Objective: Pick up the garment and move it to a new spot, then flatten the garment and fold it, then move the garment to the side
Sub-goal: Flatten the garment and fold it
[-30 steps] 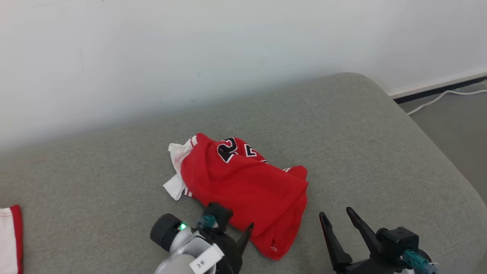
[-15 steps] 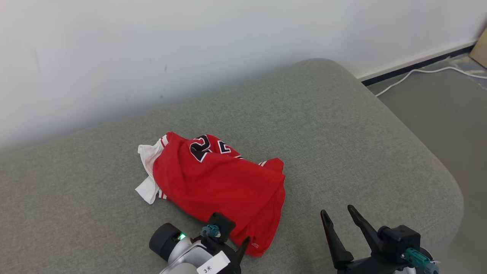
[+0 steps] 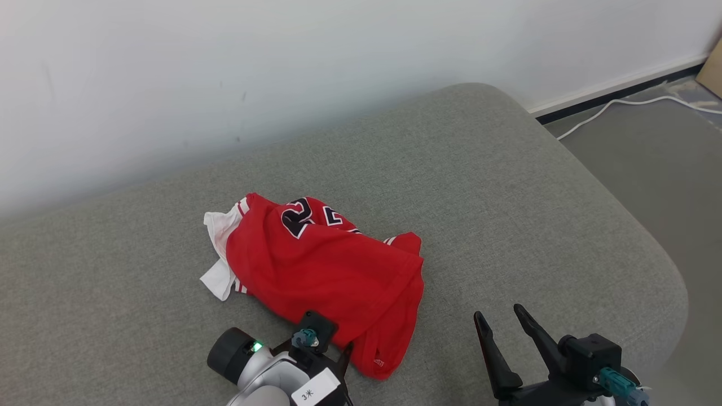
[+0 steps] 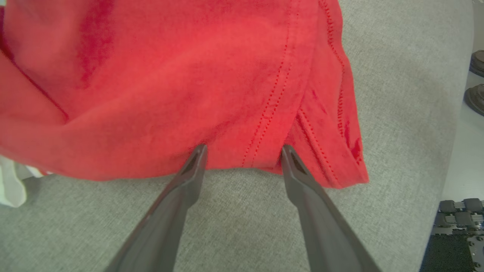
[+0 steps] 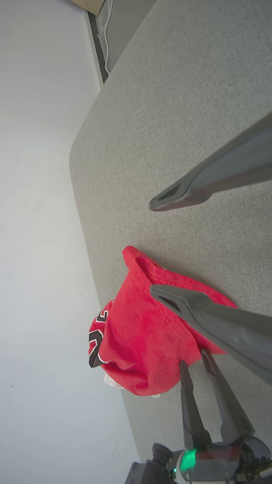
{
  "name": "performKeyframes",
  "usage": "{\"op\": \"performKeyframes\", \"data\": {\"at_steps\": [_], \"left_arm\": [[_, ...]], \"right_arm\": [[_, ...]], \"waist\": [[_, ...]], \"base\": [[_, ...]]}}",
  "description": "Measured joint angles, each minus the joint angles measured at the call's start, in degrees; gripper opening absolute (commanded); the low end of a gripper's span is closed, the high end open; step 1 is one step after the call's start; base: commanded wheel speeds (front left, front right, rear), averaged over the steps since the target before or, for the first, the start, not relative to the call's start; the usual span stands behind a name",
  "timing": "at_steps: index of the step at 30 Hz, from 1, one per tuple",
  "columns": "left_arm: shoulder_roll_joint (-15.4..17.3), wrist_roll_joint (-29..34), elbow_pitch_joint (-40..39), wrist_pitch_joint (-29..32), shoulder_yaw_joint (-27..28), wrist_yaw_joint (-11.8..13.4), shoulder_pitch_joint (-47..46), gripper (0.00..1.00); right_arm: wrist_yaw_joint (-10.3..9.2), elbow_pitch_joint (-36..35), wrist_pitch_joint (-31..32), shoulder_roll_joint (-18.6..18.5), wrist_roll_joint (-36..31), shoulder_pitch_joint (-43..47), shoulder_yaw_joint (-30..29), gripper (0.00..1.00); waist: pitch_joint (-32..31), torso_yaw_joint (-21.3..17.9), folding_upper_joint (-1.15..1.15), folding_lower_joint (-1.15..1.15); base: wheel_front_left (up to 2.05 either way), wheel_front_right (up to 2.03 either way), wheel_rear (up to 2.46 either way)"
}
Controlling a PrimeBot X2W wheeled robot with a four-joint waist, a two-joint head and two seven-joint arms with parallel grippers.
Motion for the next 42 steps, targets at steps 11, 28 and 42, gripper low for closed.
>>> {"op": "performKeyframes", "data": {"at_steps": [11, 28, 42], "left_arm": [[-0.05, -0.51, 0.19, -1.07, -0.12, 0.03, -0.88, 0.00], [-0.64, -3.07, -13.49, -8.13, 5.59, 2.54, -19.36, 0.00], [4.92, -5.03, -24.34, -11.14, 17.02, 5.42, -24.16, 0.00]], "right_arm": [[0.00, 0.56, -0.03, 0.03, 0.00, -0.40, 0.00, 1.00], [0.07, 1.89, -0.35, 0.88, 0.45, -1.12, 0.71, 1.00], [-0.02, 0.98, -1.52, -0.10, 0.96, 2.65, -2.05, 1.00]], "waist": [[-0.29, 0.29, 0.00, 0.00], [-1.27, -0.55, 0.00, 0.00], [-1.91, 2.19, 0.00, 0.00]], "base": [[0.00, 0.00, 0.00], [0.00, 0.00, 0.00], [0.00, 0.00, 0.00]]}}
